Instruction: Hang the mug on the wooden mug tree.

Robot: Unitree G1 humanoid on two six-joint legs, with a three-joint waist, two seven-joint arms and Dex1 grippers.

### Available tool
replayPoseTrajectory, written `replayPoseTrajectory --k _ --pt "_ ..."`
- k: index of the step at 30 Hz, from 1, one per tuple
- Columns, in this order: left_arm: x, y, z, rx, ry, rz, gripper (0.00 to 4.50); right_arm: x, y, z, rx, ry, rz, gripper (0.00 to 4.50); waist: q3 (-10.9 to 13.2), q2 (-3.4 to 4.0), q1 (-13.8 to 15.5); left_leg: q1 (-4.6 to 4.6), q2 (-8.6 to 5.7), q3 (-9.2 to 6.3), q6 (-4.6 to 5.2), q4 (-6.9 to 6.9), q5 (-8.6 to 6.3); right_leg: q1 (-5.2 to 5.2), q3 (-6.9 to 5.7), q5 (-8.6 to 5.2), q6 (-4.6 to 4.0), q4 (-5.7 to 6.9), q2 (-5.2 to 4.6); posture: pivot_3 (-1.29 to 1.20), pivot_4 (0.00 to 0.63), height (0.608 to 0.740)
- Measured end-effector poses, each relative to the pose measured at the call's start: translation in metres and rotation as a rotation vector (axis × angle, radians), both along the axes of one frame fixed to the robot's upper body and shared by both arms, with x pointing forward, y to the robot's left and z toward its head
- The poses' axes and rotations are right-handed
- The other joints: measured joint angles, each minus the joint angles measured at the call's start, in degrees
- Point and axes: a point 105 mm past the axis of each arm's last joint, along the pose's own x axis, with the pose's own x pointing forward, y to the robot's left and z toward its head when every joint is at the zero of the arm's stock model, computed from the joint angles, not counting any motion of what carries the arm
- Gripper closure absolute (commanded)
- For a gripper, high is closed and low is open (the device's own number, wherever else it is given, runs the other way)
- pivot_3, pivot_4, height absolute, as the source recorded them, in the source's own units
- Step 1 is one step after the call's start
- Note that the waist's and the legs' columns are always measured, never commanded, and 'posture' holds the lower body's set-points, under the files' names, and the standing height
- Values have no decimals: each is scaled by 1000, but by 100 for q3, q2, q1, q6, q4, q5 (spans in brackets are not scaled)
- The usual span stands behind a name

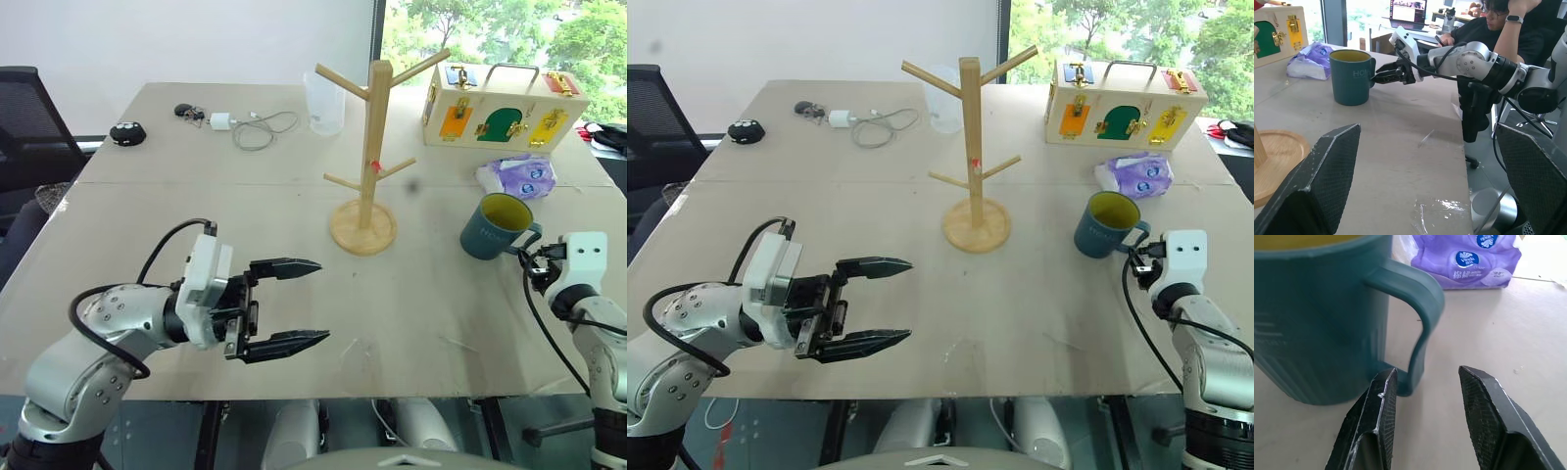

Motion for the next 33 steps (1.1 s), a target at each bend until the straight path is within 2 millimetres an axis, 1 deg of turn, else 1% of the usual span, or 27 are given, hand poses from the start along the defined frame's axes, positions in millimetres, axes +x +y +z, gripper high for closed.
replayPoseTrajectory --k 3,4,5,6,7,8,10,15,17,18,20,21,23,24,26,28,29,30,33 --pt "0 0 0 1 0 2 0 1 1 1 3 -3 4 2553 0 0 -1 1 0 1 0 0 0 0 0 0 0 1 0 0 150 740" --pt "1 0 0 1 -2 2 0 2 3 1 3 -3 7 3099 0 0 -3 2 0 1 0 0 0 0 1 0 0 1 0 0 150 740" --pt "1 0 1 2 -3 3 0 4 5 1 10 -7 7 3258 0 0 -6 2 0 1 0 0 0 0 0 0 0 3 0 0 150 740" --pt "1 0 2 3 -7 1 0 6 6 2 14 -10 9 3830 0 0 -8 3 0 2 0 0 0 0 0 0 0 4 1 0 150 740" --pt "1 0 3 3 -12 -2 0 8 7 3 13 -15 10 4293 0 0 -8 3 0 2 0 0 0 0 0 0 0 4 1 0 150 740" --pt "2 0 4 5 -14 -2 0 8 7 4 12 -18 6 4407 0 0 -8 3 0 1 0 0 0 0 0 0 0 4 1 0 150 740" --pt "2 0 4 6 -18 2 0 10 8 6 11 -27 8 4407 -1 -1 -8 2 1 0 0 0 0 0 0 0 0 3 1 0 150 740" --pt "3 0 4 5 -19 13 0 10 7 5 11 -21 6 4407 1 2 -7 0 0 3 0 0 0 -2 0 0 1 2 0 0 150 740" --pt "4 0 4 4 -18 18 0 10 7 7 8 -22 22 4407 1 2 -7 1 0 3 0 0 0 -2 0 0 0 2 0 0 150 740" --pt "5 1 5 -5 -22 35 0 9 10 12 9 -29 59 4407 3 5 -6 1 0 4 0 0 0 -2 0 0 1 2 0 0 150 740" --pt "9 2 8 -29 -34 75 0 8 21 31 -10 -75 158 4407 10 17 -10 2 0 8 1 0 0 -3 0 6 10 3 0 0 150 740" --pt "13 4 11 -56 -52 117 0 6 34 49 -17 -114 243 4407 10 16 -17 2 2 6 1 0 0 -2 1 6 11 2 2 0 150 740" --pt "17 6 14 -81 -65 159 0 4 51 71 -33 -160 338 4407 10 17 -28 2 5 3 0 -1 0 -3 1 7 12 5 3 0 150 740" --pt "19 9 15 -91 -65 186 0 1 65 86 -63 -187 410 4407 11 17 -25 3 5 -1 0 -1 0 -4 1 7 12 7 3 0 150 740" --pt "19 17 14 -122 -47 229 0 -2 91 105 -112 -208 517 4407 11 17 -50 4 10 1 0 -2 0 -5 0 7 11 7 0 0 150 740" --pt "18 22 9 -125 -21 256 0 -4 115 122 -134 -238 597 4407 11 14 -45 1 10 -4 0 -1 0 -6 -1 6 9 6 -8 0 150 740" --pt "18 26 6 -127 -8 274 0 -5 128 128 -177 -233 642 4407 12 15 -31 -2 7 -6 0 -1 0 -6 -3 2 2 5 -8 0 150 740" --pt "18 27 5 -128 -2 279 0 -6 134 130 -203 -229 663 4407 12 14 -15 -4 5 -6 0 -1 0 -8 -4 -1 -3 4 -9 0 150 740" --pt "16 35 2 -127 14 307 0 -8 160 135 -305 -194 734 4407 13 9 18 -16 1 -13 -1 1 1 -10 -13 -3 -7 -9 -31 0 150 740"
